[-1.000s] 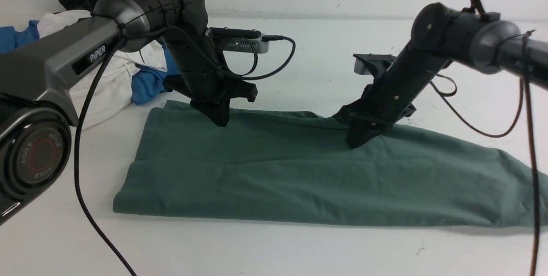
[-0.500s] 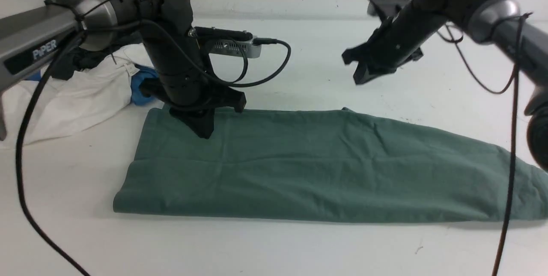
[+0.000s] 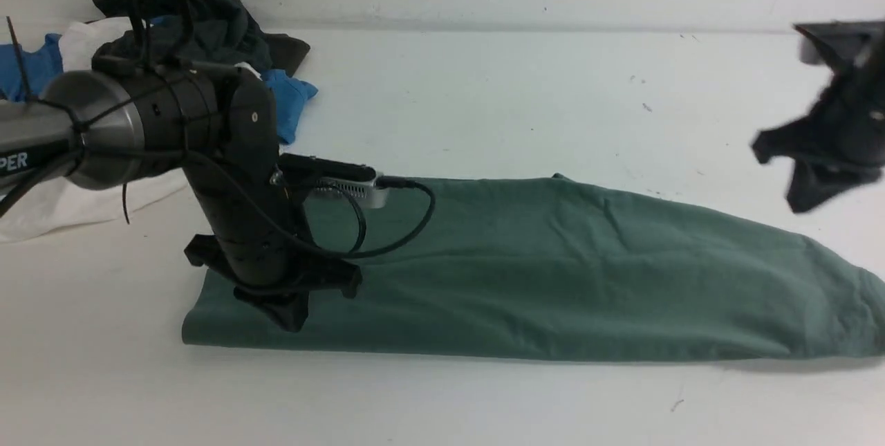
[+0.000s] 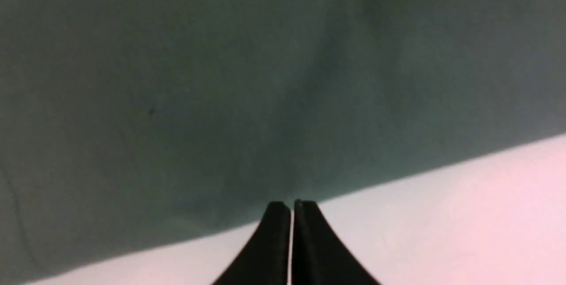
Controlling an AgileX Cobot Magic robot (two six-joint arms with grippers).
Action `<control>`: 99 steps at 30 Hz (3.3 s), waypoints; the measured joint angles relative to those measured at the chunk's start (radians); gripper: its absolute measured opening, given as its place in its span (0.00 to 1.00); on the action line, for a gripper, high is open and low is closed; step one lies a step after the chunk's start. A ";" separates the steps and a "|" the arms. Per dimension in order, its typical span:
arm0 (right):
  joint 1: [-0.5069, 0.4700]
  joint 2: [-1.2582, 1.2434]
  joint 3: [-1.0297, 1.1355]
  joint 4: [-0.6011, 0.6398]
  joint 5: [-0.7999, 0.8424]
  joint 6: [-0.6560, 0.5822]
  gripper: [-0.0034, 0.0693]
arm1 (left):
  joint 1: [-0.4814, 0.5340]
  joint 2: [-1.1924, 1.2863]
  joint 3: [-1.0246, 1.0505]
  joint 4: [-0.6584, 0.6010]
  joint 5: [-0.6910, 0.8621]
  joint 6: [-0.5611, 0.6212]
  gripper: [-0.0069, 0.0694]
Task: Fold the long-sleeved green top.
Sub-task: Use the right arm to clamp the right edge of the fabric, then use the right arm to drag the right edge of the fabric to the left and folds it over the left edge
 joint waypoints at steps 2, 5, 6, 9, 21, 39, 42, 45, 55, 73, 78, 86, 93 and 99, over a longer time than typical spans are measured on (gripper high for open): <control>-0.092 -0.025 0.074 0.015 -0.001 0.017 0.03 | 0.000 0.003 0.020 0.008 -0.038 0.001 0.09; -0.213 -0.017 0.131 0.049 -0.007 0.037 0.04 | 0.002 0.020 0.031 0.011 -0.070 0.001 0.09; -0.232 -0.011 0.137 0.062 -0.015 0.037 0.04 | 0.002 0.025 0.033 0.011 -0.076 0.000 0.09; -0.256 0.015 0.141 0.079 -0.050 0.033 0.10 | 0.002 0.041 0.033 0.011 -0.083 0.000 0.09; -0.258 0.132 0.142 0.091 -0.209 0.081 0.58 | 0.002 0.043 0.033 0.011 -0.076 0.001 0.09; -0.258 0.046 0.147 0.067 -0.024 0.061 0.06 | 0.002 0.043 0.033 0.006 -0.054 0.002 0.09; -0.258 0.056 0.174 0.041 -0.026 0.088 0.06 | 0.002 0.043 0.033 0.000 -0.054 0.002 0.09; -0.258 0.087 0.202 -0.004 -0.026 0.114 0.11 | 0.002 0.043 0.033 -0.010 -0.054 0.002 0.09; -0.258 0.138 0.207 -0.132 -0.029 0.210 0.68 | 0.002 0.043 0.033 -0.015 -0.032 0.002 0.09; -0.258 0.195 0.206 -0.088 -0.028 0.171 0.16 | 0.016 0.007 0.033 -0.015 -0.029 -0.001 0.09; -0.258 0.193 0.160 -0.142 -0.024 0.168 0.12 | 0.084 -0.125 0.034 -0.027 -0.023 -0.002 0.09; -0.242 0.082 -0.012 -0.096 -0.018 0.163 0.12 | 0.267 -0.277 0.034 -0.042 0.043 0.007 0.09; -0.069 0.026 -0.180 -0.007 -0.001 0.164 0.12 | 0.308 -0.313 0.040 -0.059 0.057 0.030 0.09; 0.207 0.040 -0.357 0.110 0.009 0.209 0.12 | 0.308 -0.314 0.042 -0.113 0.063 0.072 0.09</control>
